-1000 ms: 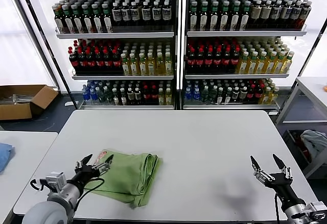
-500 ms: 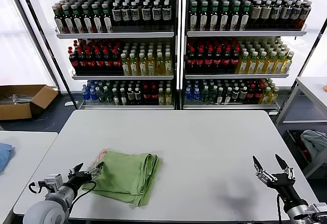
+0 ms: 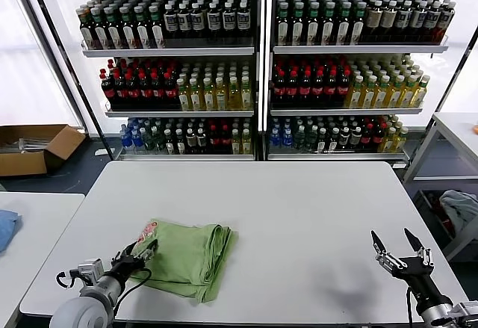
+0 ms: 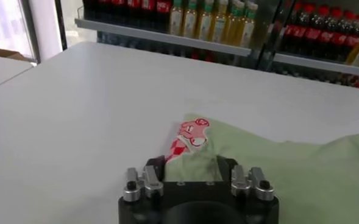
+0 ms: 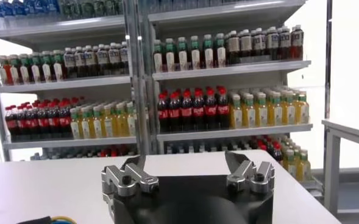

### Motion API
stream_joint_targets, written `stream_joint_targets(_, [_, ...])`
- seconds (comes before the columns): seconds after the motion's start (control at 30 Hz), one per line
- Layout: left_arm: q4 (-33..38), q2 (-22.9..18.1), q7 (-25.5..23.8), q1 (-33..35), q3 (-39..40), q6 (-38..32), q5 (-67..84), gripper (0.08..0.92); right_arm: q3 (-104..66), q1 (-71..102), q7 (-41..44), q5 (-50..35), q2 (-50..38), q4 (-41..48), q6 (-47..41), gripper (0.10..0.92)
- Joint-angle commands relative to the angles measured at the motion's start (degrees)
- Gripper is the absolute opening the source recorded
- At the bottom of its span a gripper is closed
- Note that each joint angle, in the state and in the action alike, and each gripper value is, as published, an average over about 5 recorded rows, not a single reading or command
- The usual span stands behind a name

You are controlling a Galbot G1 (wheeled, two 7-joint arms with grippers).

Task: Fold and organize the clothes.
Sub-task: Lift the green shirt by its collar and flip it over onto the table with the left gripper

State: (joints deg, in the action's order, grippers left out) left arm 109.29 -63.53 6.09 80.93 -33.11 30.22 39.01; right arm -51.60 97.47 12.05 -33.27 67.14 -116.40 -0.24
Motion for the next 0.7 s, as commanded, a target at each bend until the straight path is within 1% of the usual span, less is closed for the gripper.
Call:
stream_joint_targets(0.03, [-0.38, -0.88, 0.44, 0.57, 1.14, 0.18, 0.00, 0.523, -0.31, 0.31, -0.01, -0.32, 0.07, -0.18, 0.13, 0.823])
stream_joint_targets(0.3, [-0.26, -1.21, 0.44, 1.31, 0.97, 0.08, 0.03, 0.290, -0.26, 0.23, -0.02, -0.43, 0.15, -0.39, 0.15, 0.823])
stream_joint_targets(0.43, [-0.21, -1.89, 0.85, 0.98, -1.31, 0.08, 0.56, 0.178, -0.32, 0.13, -0.03, -0.45, 0.09, -0.61, 0.09, 0.823])
stream_joint_targets(0.5, [-0.02, -2.64, 1.74, 0.23, -5.04, 0.45, 1.80, 0.139, -0.60, 0.25, -0.02, -0.59, 0.02, -0.85, -0.01, 0.823])
stream_joint_targets(0.57, [0.18, -3.16, 3.19, -0.60, -10.73, 1.00, 3.69, 0.126, -0.95, 0.43, 0.00, -0.83, -0.11, -1.09, -0.10, 0.823])
stream_joint_targets(0.63, [0.16, -2.65, 4.61, -0.94, -17.02, 1.47, 6.17, 0.124, -1.20, 0.50, 0.02, -1.12, -0.26, -1.21, -0.15, 0.823])
stream_joint_targets(0.7, [-0.32, -0.97, 5.18, -0.51, -22.15, 1.60, 8.26, 0.124, -1.16, 0.27, 0.01, -1.27, -0.33, -1.15, -0.16, 0.823])
